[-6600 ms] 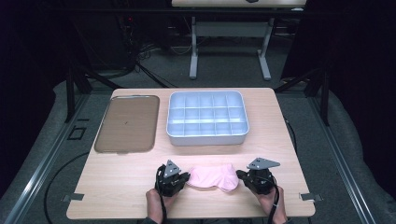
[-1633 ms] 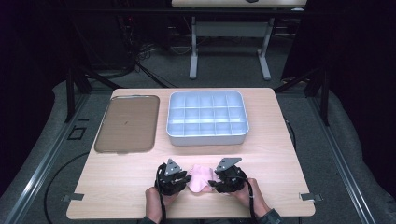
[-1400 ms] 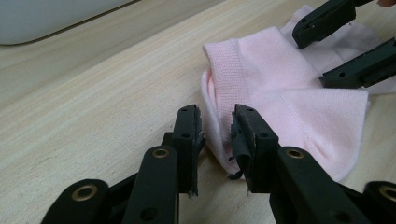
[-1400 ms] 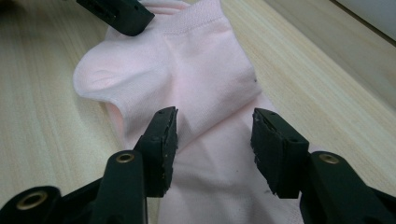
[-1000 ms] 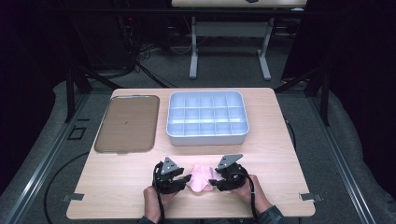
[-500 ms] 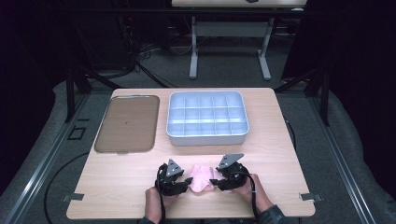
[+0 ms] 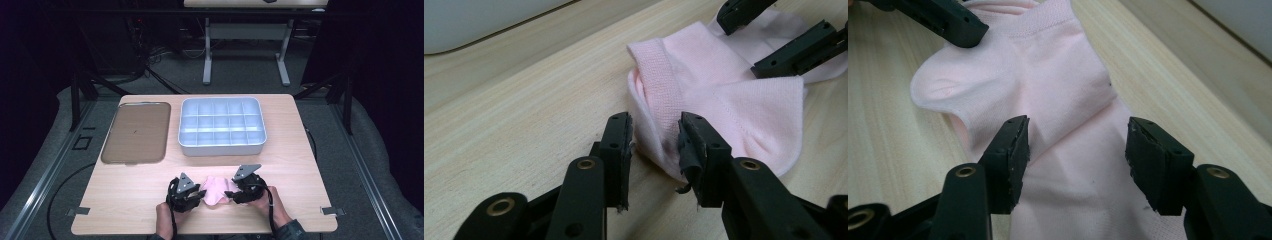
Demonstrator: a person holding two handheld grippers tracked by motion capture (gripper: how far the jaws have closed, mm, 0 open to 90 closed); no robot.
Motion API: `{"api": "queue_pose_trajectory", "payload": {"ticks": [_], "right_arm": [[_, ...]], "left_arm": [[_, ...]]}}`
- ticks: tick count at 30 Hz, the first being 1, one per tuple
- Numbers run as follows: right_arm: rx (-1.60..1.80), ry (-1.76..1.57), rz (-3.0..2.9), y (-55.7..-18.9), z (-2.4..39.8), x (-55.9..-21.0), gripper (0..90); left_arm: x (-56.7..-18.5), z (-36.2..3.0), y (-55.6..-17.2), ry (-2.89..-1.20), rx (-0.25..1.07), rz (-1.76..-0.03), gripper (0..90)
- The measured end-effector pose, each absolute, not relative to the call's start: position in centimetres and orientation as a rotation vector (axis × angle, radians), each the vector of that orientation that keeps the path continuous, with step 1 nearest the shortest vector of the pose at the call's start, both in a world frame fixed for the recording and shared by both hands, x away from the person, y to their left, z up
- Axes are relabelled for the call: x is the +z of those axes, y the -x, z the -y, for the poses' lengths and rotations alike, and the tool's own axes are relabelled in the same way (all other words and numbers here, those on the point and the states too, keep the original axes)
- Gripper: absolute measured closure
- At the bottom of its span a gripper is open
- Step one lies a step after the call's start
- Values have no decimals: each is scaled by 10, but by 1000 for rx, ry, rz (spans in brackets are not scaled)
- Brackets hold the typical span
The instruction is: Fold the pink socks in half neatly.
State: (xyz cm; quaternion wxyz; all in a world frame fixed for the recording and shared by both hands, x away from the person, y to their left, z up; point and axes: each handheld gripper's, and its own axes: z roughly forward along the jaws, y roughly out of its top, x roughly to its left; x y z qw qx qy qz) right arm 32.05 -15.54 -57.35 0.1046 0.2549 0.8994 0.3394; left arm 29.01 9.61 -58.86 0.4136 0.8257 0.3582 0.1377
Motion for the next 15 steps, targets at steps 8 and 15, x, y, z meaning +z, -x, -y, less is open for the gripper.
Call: {"api": "queue_pose_trajectory", "payload": {"ticks": [8, 15], "right_arm": [[1118, -951, -2492, -311, 194, -560, 468], [1022, -1148, -2488, -313, 219, -566, 576]], "left_arm": [[-589, -97, -291, -2075, 341, -901, 670], [-589, -96, -291, -2072, 337, -903, 677]]}}
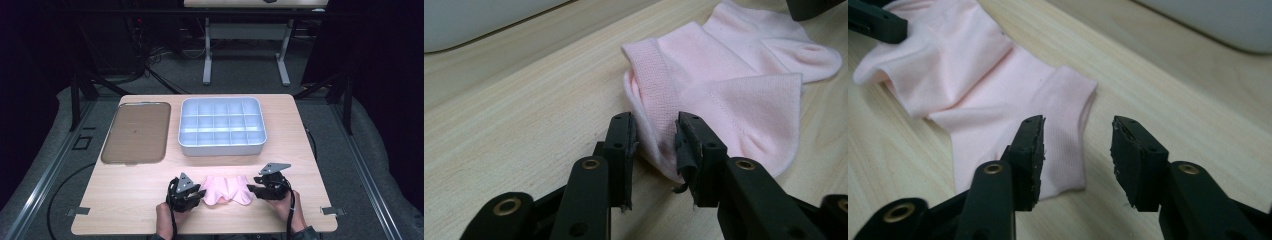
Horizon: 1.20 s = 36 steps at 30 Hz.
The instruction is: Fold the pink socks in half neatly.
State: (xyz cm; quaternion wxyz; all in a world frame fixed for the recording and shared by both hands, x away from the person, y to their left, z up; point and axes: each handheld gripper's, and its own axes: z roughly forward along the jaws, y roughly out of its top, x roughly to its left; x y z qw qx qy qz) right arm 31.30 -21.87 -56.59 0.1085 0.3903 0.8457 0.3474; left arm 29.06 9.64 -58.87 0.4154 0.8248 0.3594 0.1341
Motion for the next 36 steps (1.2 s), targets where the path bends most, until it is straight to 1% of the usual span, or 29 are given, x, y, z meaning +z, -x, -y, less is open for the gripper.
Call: {"api": "queue_pose_trajectory", "payload": {"ticks": [3, 5, 7, 12, 14, 17, 18, 19, 20, 23, 30, 35, 36], "right_arm": [[996, -1177, -2495, -314, 219, -568, 599], [993, -1204, -2490, -314, 219, -570, 647], [1016, -1200, -2464, -312, 218, -570, 665], [1036, -1209, -2479, -309, 220, -568, 661], [993, -1215, -2491, -309, 220, -570, 665], [1003, -1212, -2484, -308, 220, -572, 725], [1003, -1212, -2484, -308, 220, -572, 725], [1001, -1204, -2486, -307, 219, -573, 779], [1001, -1204, -2486, -307, 219, -573, 779], [1034, -1213, -2493, -306, 218, -574, 836], [1080, -1208, -2475, -304, 219, -561, 843], [1145, -1156, -2468, -301, 214, -539, 844], [1145, -1156, -2468, -301, 214, -539, 844]], "left_arm": [[-589, -97, -291, -2075, 342, -903, 680], [-589, -97, -291, -2076, 328, -899, 686], [-589, -97, -291, -2075, 327, -899, 689], [-589, -97, -291, -2074, 327, -897, 693], [-589, -97, -291, -2073, 325, -898, 694], [-589, -97, -291, -2073, 325, -898, 696], [-589, -97, -291, -2073, 325, -898, 696], [-589, -97, -292, -2072, 322, -898, 698], [-589, -97, -292, -2072, 322, -898, 698], [-589, -97, -291, -2072, 325, -897, 698], [-589, -97, -291, -2074, 325, -894, 705], [-589, -97, -291, -2072, 322, -895, 706], [-589, -97, -291, -2072, 322, -895, 706]]}}
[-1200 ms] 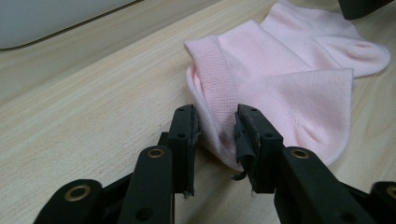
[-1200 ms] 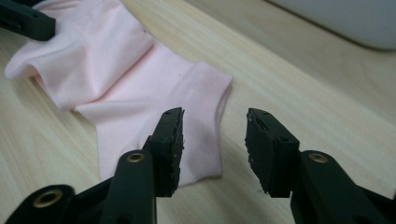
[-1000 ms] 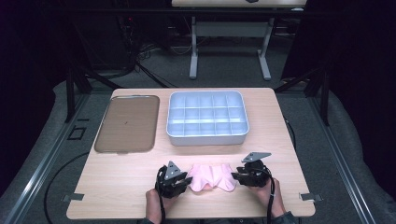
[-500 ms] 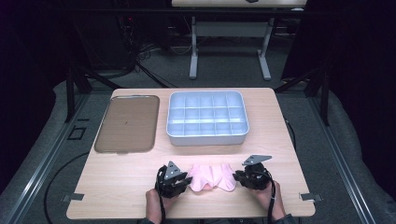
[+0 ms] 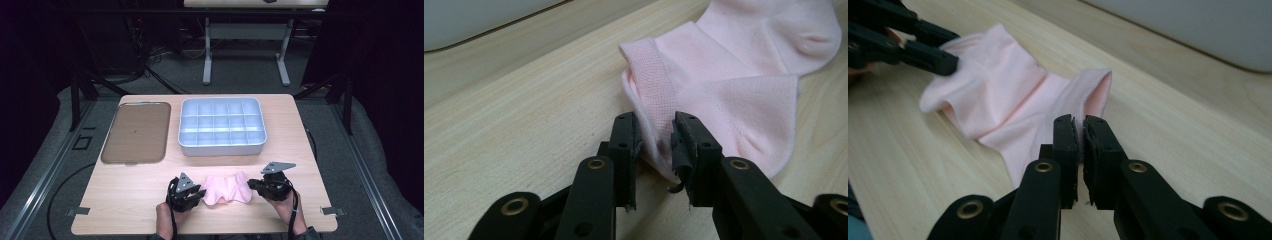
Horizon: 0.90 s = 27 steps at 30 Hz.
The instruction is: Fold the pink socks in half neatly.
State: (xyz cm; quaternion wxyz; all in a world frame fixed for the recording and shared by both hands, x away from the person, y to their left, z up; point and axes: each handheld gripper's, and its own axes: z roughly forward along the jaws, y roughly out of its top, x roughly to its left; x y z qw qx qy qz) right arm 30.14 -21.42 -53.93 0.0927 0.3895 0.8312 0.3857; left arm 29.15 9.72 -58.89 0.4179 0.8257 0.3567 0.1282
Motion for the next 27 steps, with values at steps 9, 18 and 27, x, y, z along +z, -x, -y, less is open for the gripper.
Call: {"api": "queue_pose_trajectory", "payload": {"ticks": [9, 18, 27], "right_arm": [[1214, -1045, -2525, -305, 186, -518, 845], [1240, -938, -2595, -311, 156, -512, 846], [1247, -852, -2668, -319, 123, -518, 846]], "left_arm": [[-589, -97, -292, -2072, 319, -895, 708], [-589, -97, -292, -2073, 317, -895, 710], [-589, -98, -292, -2076, 309, -893, 710]]}}
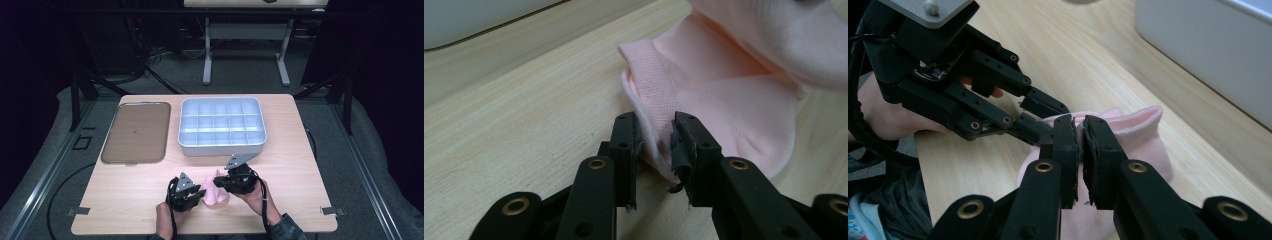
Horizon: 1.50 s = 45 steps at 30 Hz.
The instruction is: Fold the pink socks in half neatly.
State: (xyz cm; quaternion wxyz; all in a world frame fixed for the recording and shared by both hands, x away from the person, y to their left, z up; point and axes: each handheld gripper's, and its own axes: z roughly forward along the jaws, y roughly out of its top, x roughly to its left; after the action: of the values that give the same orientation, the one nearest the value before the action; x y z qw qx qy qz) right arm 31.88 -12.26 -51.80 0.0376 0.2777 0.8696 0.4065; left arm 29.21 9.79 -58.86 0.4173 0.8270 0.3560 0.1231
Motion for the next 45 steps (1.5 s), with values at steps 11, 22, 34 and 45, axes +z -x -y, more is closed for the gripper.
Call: {"api": "queue_pose_trajectory", "payload": {"ticks": [11, 22, 34, 45], "right_arm": [[1233, -855, -2732, -329, 101, -534, 844], [1419, -903, -2718, -331, 114, -541, 571], [1154, -1093, -2628, -324, 154, -563, 586], [1025, -1055, -2625, -321, 142, -569, 490]], "left_arm": [[-589, -99, -293, -2067, 285, -903, 723], [-589, -99, -293, -2064, 283, -904, 723], [-579, -111, -293, -1990, 242, -938, 603], [-555, -91, -294, -2099, 276, -862, 600]]}}
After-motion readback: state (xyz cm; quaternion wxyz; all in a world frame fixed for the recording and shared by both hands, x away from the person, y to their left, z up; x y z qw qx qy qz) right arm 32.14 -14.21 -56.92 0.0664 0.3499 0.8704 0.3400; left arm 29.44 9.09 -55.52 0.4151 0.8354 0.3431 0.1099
